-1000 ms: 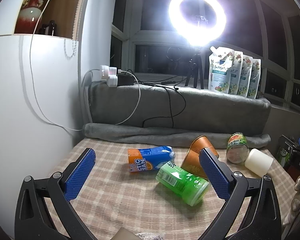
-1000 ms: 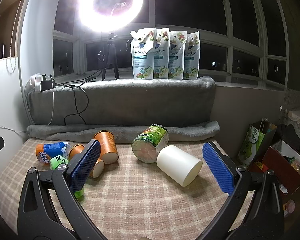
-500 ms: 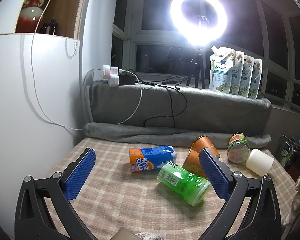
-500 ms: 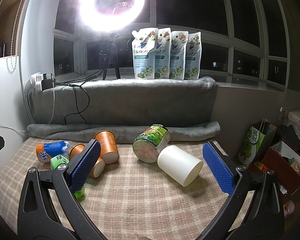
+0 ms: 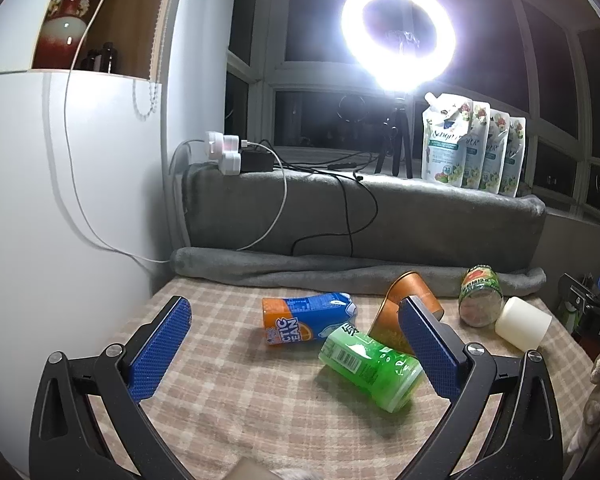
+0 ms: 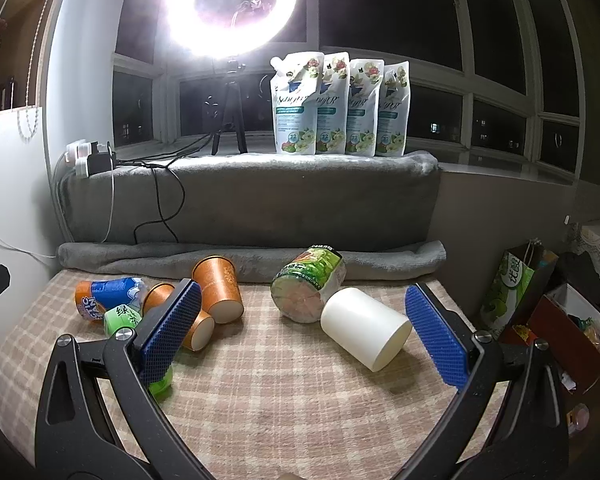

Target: Flip cup upright

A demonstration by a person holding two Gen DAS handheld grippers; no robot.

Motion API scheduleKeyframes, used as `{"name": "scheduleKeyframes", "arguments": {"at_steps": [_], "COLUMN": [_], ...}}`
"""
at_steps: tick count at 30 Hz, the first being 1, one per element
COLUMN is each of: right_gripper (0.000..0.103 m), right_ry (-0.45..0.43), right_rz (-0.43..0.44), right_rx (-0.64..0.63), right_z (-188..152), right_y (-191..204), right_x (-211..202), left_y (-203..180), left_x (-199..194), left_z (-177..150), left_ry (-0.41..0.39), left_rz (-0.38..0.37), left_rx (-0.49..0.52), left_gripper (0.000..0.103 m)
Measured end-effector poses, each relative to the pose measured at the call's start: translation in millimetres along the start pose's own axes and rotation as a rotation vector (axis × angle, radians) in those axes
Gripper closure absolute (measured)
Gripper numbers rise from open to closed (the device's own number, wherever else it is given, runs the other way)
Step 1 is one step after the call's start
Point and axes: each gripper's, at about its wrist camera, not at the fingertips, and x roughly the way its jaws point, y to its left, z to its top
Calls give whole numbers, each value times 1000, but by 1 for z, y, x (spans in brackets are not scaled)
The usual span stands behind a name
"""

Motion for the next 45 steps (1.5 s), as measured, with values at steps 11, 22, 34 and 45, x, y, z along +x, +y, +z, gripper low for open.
{"name": "scheduleKeyframes", "arguments": {"at_steps": [11, 22, 34, 45], "right_gripper": [0, 0, 13, 16], "right_ry": [54, 222, 520, 709], "right_rz": [57, 289, 601, 685], "right_rx": [-25, -99, -240, -364], "right_z": [-8, -15, -32, -44], "right_y": [7, 31, 100, 148], "right_x": [17, 57, 114, 143], "left_y": [1, 19, 52, 63], "left_x": [8, 22, 35, 45], "left_z": [-3, -15, -32, -39], "left_ry": [31, 122, 234, 287], "left_rz": [-2, -39, -48, -60], "left_rx": [-3, -47, -135, -189], "left_gripper": [0, 0, 1, 5]}}
